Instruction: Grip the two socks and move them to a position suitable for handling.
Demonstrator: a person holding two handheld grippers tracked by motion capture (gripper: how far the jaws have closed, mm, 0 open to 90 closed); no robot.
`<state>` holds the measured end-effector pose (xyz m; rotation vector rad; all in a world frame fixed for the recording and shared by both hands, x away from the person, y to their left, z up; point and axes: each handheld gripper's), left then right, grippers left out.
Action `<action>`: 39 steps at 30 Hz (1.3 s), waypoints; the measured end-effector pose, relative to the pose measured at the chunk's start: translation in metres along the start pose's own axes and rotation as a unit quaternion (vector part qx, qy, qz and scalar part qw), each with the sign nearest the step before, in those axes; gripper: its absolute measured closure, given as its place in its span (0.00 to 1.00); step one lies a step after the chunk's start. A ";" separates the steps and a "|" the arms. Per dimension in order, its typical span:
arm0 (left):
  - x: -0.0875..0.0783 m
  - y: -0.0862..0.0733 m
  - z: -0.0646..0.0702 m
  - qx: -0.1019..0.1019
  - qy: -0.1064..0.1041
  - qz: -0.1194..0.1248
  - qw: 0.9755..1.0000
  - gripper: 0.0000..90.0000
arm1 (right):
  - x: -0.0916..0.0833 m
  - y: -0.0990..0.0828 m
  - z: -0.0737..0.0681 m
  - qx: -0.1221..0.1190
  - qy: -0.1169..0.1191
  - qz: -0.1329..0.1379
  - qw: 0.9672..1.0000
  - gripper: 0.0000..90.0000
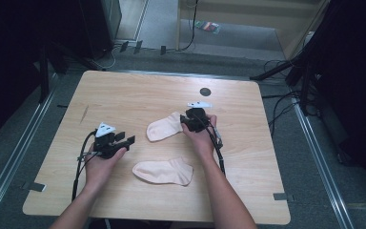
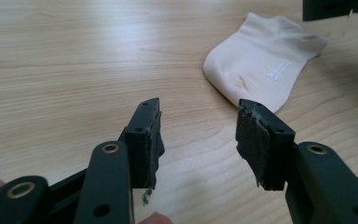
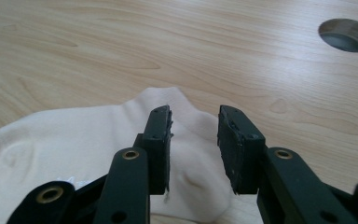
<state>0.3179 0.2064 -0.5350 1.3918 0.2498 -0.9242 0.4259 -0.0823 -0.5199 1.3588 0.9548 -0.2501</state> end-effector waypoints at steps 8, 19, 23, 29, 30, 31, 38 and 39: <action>0.024 0.018 0.010 0.006 0.005 0.002 1.000 0.67 | 0.005 0.002 0.019 0.006 0.003 -0.005 1.000 0.78; 0.047 0.025 0.022 0.026 0.005 -0.017 0.999 0.65 | 0.021 0.001 0.030 0.003 0.003 -0.029 1.000 0.72; 0.053 0.023 0.023 0.040 0.014 -0.025 0.999 0.64 | 0.025 -0.001 0.032 0.002 0.007 -0.036 0.999 0.71; 0.059 0.024 0.027 0.050 0.022 -0.037 0.998 0.64 | 0.027 -0.001 0.031 0.000 0.011 -0.032 0.999 0.71; 0.059 0.024 0.027 0.050 0.022 -0.037 0.998 0.65 | 0.027 -0.001 0.031 0.000 0.011 -0.032 0.999 0.71; 0.060 0.024 0.030 0.056 0.024 -0.040 0.997 0.66 | 0.027 -0.002 0.027 -0.013 0.015 -0.032 0.999 0.78; 0.060 0.025 0.027 0.048 0.023 -0.041 0.998 0.97 | 0.024 -0.005 0.023 -0.011 0.017 -0.040 0.999 0.95; 0.058 0.026 0.025 0.041 0.010 -0.044 0.998 0.98 | 0.022 -0.005 0.022 -0.014 0.019 -0.046 0.999 0.96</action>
Point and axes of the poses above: each handheld gripper's, and its own axes: x roughly forward along the jaws, y roughly out of its top, z roughly to its right, and after that the axes turned 6 degrees about -z, right-handed
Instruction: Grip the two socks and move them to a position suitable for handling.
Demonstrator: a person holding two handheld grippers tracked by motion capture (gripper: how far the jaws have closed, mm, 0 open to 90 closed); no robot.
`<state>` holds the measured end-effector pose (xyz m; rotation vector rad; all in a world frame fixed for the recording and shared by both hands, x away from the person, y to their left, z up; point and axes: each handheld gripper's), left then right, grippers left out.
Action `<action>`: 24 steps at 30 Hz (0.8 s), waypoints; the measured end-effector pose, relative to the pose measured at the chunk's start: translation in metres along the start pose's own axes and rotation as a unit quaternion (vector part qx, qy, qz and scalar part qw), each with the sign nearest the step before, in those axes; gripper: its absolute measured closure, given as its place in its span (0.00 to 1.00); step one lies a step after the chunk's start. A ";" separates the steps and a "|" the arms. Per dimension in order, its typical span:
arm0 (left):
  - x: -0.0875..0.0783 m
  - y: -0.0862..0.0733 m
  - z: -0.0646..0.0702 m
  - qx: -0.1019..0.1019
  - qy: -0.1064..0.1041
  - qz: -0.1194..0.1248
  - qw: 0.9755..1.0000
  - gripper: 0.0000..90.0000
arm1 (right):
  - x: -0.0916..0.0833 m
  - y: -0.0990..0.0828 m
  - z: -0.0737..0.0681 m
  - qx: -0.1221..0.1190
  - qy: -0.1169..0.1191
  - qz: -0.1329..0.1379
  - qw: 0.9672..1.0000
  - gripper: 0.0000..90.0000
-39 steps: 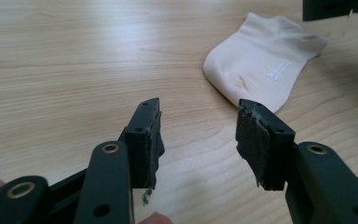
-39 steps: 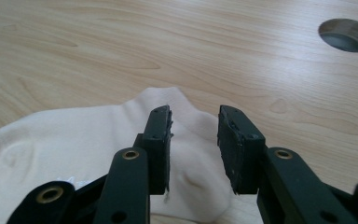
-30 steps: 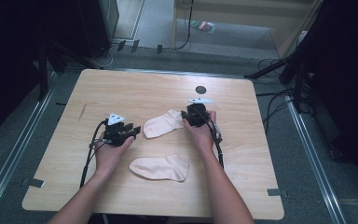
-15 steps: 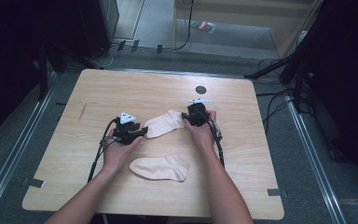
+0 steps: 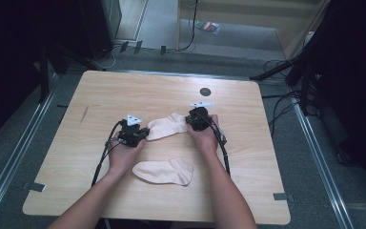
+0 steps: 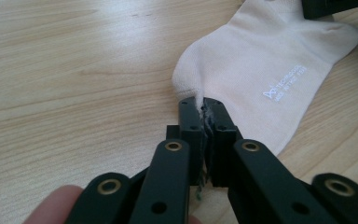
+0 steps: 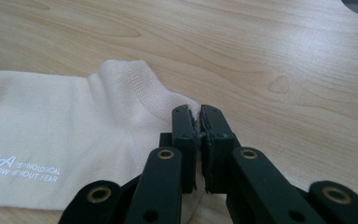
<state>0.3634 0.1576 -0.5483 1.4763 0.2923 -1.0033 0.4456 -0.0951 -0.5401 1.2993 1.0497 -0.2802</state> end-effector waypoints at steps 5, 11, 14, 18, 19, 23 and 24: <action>-0.008 -0.001 -0.006 0.009 -0.014 0.006 1.000 0.99 | -0.011 -0.007 -0.001 0.015 0.013 0.014 1.000 0.96; -0.032 0.000 -0.013 0.008 -0.038 0.033 0.999 0.99 | -0.038 -0.015 -0.002 0.032 0.036 0.039 0.998 0.97; -0.048 -0.002 -0.014 0.023 -0.044 0.042 0.998 0.99 | -0.054 -0.020 -0.009 0.030 0.042 0.051 0.997 0.97; -0.059 -0.008 -0.013 0.032 -0.050 0.050 0.997 0.99 | -0.074 -0.026 -0.019 0.027 0.047 0.064 0.996 0.97; -0.062 -0.010 -0.014 0.029 -0.051 0.053 0.997 0.99 | -0.079 -0.028 -0.022 0.025 0.049 0.066 0.996 0.97; -0.075 -0.017 -0.014 0.028 -0.057 0.066 0.996 1.00 | -0.090 -0.037 -0.033 0.021 0.058 0.070 0.996 0.97; -0.077 -0.019 -0.014 0.031 -0.055 0.067 0.996 1.00 | -0.093 -0.039 -0.036 0.020 0.059 0.071 0.996 0.97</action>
Point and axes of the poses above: each handheld gripper's, and its own axes: x roughly forward along the jaws, y roughly out of its top, z roughly to its right, and after that the axes turned 6 degrees about -z, right-handed
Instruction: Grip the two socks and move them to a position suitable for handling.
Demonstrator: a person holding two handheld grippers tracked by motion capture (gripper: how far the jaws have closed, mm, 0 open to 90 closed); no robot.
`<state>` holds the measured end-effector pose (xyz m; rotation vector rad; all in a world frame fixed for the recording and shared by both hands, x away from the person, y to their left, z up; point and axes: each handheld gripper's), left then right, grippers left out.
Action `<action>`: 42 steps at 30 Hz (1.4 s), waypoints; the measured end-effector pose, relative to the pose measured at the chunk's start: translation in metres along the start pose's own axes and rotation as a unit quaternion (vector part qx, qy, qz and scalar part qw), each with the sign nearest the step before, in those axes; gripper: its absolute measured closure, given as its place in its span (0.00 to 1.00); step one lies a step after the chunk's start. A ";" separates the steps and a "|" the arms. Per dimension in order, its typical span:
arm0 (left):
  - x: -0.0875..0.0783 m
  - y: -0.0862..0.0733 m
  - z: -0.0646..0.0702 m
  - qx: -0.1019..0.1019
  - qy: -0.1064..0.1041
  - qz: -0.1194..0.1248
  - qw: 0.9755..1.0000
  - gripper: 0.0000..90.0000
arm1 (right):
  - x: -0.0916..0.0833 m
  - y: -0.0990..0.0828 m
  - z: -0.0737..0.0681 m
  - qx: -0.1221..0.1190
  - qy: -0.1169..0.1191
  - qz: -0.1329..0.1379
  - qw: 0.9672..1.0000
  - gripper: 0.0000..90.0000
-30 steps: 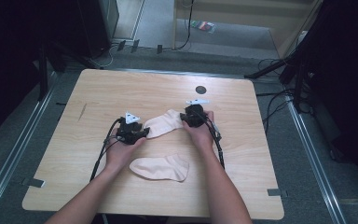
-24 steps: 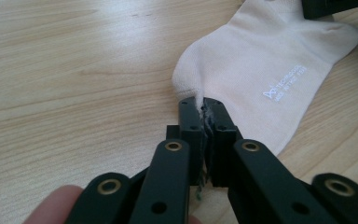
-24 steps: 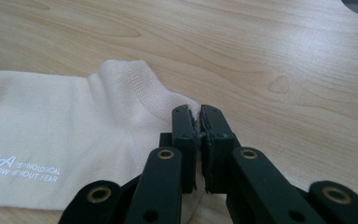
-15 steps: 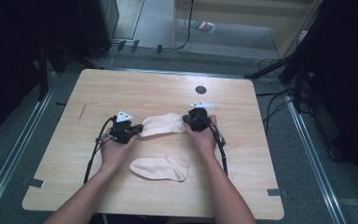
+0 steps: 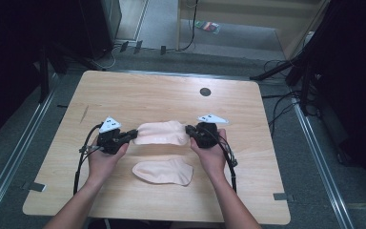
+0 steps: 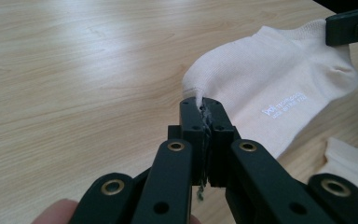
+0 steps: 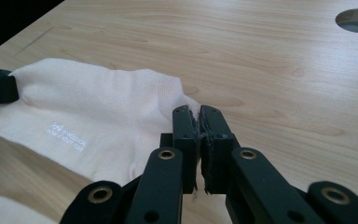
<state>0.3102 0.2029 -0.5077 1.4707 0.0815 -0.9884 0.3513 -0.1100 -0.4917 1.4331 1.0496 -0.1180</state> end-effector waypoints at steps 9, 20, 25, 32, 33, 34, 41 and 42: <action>-0.020 -0.013 0.002 0.008 -0.002 0.001 1.000 1.00 | -0.021 -0.016 -0.020 -0.011 0.014 0.011 1.000 0.97; -0.041 -0.030 0.013 0.018 -0.022 -0.005 1.000 1.00 | -0.039 -0.045 -0.036 -0.016 0.018 0.002 1.000 0.97; -0.042 -0.035 0.019 0.021 -0.028 -0.006 0.999 1.00 | -0.047 -0.055 -0.037 -0.015 0.014 0.000 1.000 0.97; -0.042 -0.042 0.028 0.024 -0.035 -0.014 0.999 1.00 | -0.055 -0.069 -0.032 -0.010 0.011 -0.004 1.000 0.98; -0.041 -0.043 0.029 0.026 -0.035 -0.016 0.999 1.00 | -0.055 -0.070 -0.032 -0.009 0.009 -0.006 1.000 0.98; -0.041 -0.043 0.029 0.026 -0.035 -0.016 0.999 1.00 | -0.056 -0.071 -0.031 -0.006 0.011 -0.009 1.000 0.98; -0.040 -0.047 0.037 0.030 -0.035 -0.023 0.999 1.00 | -0.061 -0.077 -0.030 -0.014 0.005 -0.013 1.000 0.98; -0.039 -0.048 0.038 0.031 -0.035 -0.025 0.999 1.00 | -0.061 -0.078 -0.029 -0.012 0.004 -0.015 1.000 0.98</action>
Point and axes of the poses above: each handheld gripper's, and its own axes: x roughly forward along the jaws, y roughly out of its top, z roughly to its right, and after that the axes turned 6 degrees about -z, right-handed
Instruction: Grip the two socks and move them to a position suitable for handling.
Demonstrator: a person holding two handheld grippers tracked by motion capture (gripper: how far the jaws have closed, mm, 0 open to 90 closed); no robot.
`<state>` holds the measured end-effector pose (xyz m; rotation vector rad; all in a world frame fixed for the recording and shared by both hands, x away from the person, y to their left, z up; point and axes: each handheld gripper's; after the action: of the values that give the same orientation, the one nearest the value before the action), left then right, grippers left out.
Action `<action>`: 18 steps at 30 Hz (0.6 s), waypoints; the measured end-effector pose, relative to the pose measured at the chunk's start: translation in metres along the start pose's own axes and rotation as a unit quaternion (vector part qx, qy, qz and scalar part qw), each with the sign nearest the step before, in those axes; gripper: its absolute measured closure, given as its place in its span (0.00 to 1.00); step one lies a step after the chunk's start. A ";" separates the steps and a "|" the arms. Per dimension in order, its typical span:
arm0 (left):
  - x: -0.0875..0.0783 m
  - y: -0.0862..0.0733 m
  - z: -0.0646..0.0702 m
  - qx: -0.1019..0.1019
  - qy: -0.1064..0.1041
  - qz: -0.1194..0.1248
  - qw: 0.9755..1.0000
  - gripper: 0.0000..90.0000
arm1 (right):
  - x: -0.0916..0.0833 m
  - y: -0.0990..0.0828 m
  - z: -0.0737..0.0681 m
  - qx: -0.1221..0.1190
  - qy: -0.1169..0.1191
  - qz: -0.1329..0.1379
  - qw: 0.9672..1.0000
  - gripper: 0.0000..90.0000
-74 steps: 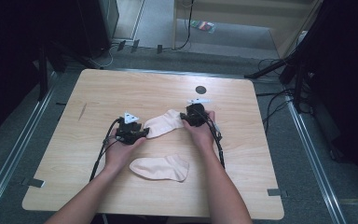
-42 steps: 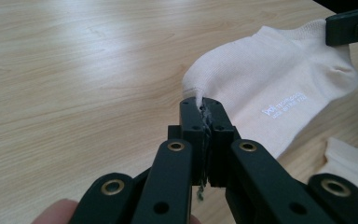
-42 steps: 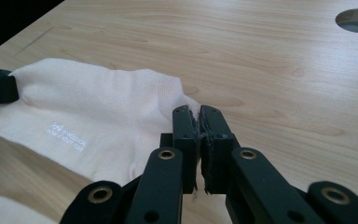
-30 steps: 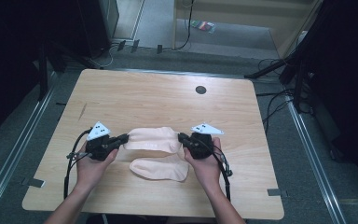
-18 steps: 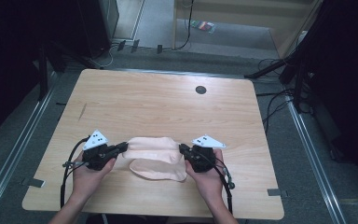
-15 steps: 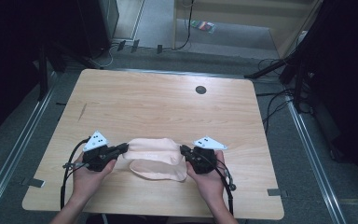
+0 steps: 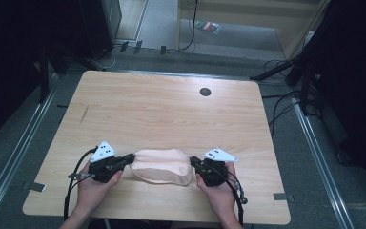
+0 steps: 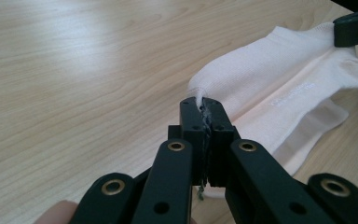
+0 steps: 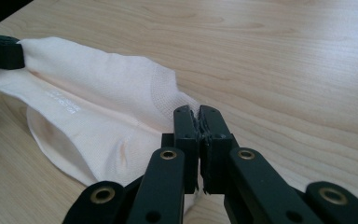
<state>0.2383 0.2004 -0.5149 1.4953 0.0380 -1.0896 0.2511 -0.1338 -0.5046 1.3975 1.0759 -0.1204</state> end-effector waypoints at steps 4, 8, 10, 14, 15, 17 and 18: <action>-0.001 -0.003 0.000 -0.005 0.002 0.000 1.000 1.00 | -0.001 -0.005 0.001 0.003 -0.007 -0.003 1.000 0.98; -0.002 -0.006 -0.001 -0.010 0.002 0.004 1.000 1.00 | -0.003 -0.009 0.001 0.004 -0.010 0.002 1.000 0.98; 0.001 -0.008 0.000 -0.008 -0.001 0.002 1.000 1.00 | -0.001 -0.011 0.002 0.004 -0.010 0.004 1.000 0.98; 0.007 -0.011 0.006 0.011 0.006 -0.005 1.000 1.00 | 0.004 -0.015 0.000 0.011 -0.002 0.002 1.000 0.98; 0.008 -0.012 0.006 0.010 0.003 -0.005 1.000 0.99 | 0.004 -0.015 -0.001 0.008 -0.002 0.003 1.000 0.98; 0.008 -0.012 0.006 0.008 0.002 -0.003 1.000 0.99 | 0.004 -0.014 -0.002 0.011 0.002 0.003 1.000 0.98; 0.009 -0.012 0.006 0.008 0.002 -0.004 1.000 0.99 | 0.005 -0.014 -0.001 0.011 0.003 0.003 1.000 0.98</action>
<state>0.2321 0.1940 -0.5287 1.5127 0.0369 -1.0955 0.2443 -0.1336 -0.5178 1.4215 1.0781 -0.1225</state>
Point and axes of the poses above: each handheld gripper's, and its own axes: x roughly forward along the jaws, y roughly out of its top, z roughly to its right, and after that the axes turned 6 degrees about -z, right-handed
